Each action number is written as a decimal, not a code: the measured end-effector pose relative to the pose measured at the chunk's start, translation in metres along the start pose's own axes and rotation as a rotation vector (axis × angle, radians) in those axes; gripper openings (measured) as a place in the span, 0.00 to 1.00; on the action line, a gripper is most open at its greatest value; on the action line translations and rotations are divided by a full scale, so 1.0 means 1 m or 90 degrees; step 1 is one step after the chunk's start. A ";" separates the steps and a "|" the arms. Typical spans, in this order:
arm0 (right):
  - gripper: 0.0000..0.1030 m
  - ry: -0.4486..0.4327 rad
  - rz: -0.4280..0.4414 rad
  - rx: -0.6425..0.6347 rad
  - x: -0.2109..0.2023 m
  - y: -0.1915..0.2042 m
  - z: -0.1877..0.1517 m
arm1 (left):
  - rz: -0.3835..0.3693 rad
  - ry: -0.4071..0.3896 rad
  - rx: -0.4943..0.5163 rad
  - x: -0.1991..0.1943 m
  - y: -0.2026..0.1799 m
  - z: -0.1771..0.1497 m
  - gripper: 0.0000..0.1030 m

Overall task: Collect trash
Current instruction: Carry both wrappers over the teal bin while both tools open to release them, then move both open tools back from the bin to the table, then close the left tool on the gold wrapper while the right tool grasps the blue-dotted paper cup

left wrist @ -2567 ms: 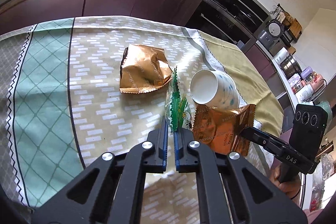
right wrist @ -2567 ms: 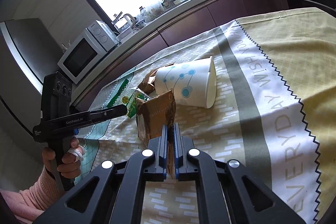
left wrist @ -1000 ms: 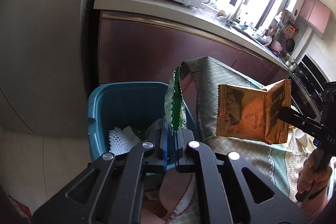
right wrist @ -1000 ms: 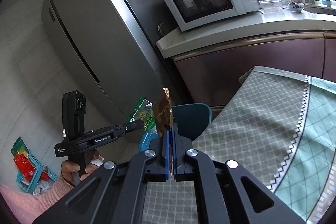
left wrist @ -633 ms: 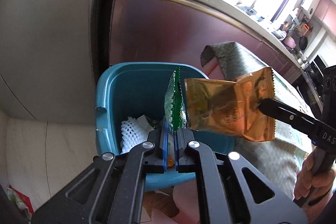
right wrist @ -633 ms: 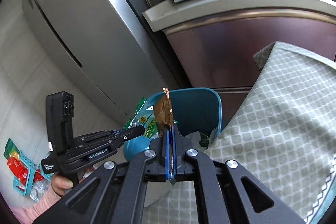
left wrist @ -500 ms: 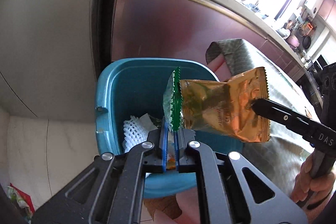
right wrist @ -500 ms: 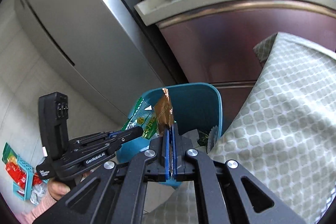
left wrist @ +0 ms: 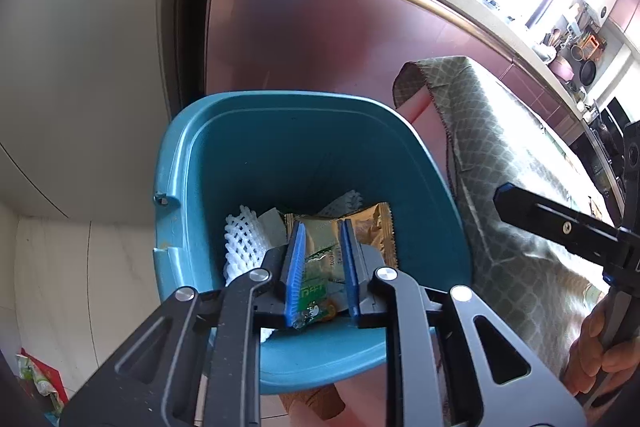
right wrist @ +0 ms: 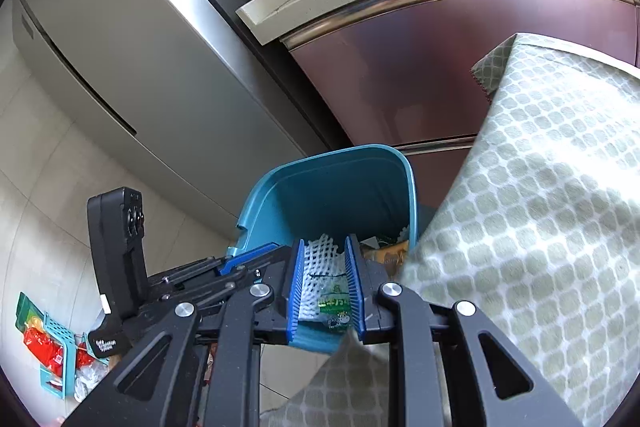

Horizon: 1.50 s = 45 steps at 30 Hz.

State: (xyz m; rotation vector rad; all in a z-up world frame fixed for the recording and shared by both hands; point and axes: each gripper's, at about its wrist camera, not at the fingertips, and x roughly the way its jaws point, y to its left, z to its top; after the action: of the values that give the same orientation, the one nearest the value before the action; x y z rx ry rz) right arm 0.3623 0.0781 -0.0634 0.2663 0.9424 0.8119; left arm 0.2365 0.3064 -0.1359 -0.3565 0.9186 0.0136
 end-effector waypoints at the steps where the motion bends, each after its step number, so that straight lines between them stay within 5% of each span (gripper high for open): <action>1: 0.20 -0.003 0.002 -0.001 -0.005 -0.002 -0.003 | -0.005 -0.003 0.000 -0.002 -0.002 0.000 0.17; 10: 0.28 -0.060 0.007 -0.022 -0.071 -0.017 -0.026 | -0.062 -0.051 0.039 -0.040 -0.044 -0.011 0.24; 20: 0.28 -0.142 -0.062 0.012 -0.172 -0.070 -0.075 | -0.161 -0.073 0.168 -0.062 -0.151 -0.031 0.29; 33: 0.31 -0.266 -0.206 0.146 -0.307 -0.168 -0.148 | -0.271 0.007 0.313 -0.027 -0.321 -0.065 0.32; 45: 0.36 -0.342 -0.275 0.231 -0.375 -0.230 -0.186 | -0.295 0.097 0.333 0.041 -0.423 -0.068 0.33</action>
State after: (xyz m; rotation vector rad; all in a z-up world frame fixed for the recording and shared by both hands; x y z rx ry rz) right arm 0.2059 -0.3734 -0.0640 0.5436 0.5955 0.1462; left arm 0.2778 -0.1189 -0.0804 -0.0743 0.9338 -0.6763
